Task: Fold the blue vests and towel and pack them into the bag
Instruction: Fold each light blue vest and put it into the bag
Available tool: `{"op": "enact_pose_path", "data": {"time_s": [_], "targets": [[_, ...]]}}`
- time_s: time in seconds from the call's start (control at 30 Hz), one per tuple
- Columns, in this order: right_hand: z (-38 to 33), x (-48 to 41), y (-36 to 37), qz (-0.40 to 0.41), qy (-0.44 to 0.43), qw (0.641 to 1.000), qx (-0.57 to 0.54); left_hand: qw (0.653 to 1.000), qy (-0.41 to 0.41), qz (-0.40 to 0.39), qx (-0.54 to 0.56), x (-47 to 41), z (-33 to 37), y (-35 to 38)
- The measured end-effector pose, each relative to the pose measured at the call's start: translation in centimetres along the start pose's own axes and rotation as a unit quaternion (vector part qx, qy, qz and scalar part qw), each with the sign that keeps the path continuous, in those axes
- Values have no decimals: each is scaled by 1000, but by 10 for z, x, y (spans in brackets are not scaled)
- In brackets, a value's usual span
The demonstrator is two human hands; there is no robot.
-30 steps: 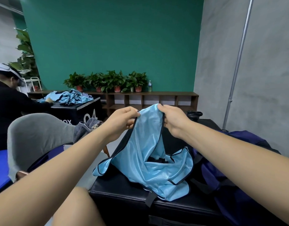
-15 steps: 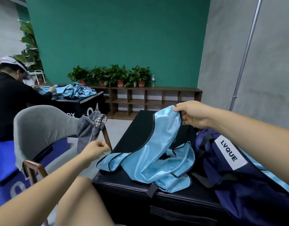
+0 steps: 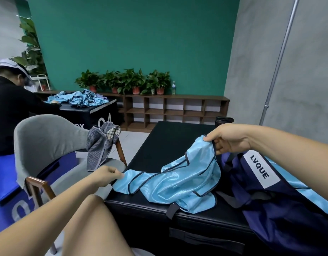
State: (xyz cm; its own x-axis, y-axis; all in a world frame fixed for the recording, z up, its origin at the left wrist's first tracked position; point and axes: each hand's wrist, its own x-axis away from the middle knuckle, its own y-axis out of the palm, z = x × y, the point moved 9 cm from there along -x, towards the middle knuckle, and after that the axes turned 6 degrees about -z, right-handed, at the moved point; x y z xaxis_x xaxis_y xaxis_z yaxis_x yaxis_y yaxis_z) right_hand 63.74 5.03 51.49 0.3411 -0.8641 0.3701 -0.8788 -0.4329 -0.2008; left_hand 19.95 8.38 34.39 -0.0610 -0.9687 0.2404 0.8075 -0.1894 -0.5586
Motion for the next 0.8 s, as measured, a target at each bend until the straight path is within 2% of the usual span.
{"op": "enact_pose_path", "data": {"time_s": [0.13,0.23,0.53,0.67,0.8], "targets": [[-1,1,4,-25,-23,999,-17,998,30,22,54,4,25,-14],[-16,6,6,-30,-70,996,-35,988,58,14,145,6,50,-24],[-89,43,-14,-12,-231,965,-123,906,133,10,401,35,159,-75],[-126,68,-35,19,-293,948,-121,881,216,29,421,60,212,-108],[-157,95,-58,85,-345,932,-75,868,272,40,414,83,253,-139]]}}
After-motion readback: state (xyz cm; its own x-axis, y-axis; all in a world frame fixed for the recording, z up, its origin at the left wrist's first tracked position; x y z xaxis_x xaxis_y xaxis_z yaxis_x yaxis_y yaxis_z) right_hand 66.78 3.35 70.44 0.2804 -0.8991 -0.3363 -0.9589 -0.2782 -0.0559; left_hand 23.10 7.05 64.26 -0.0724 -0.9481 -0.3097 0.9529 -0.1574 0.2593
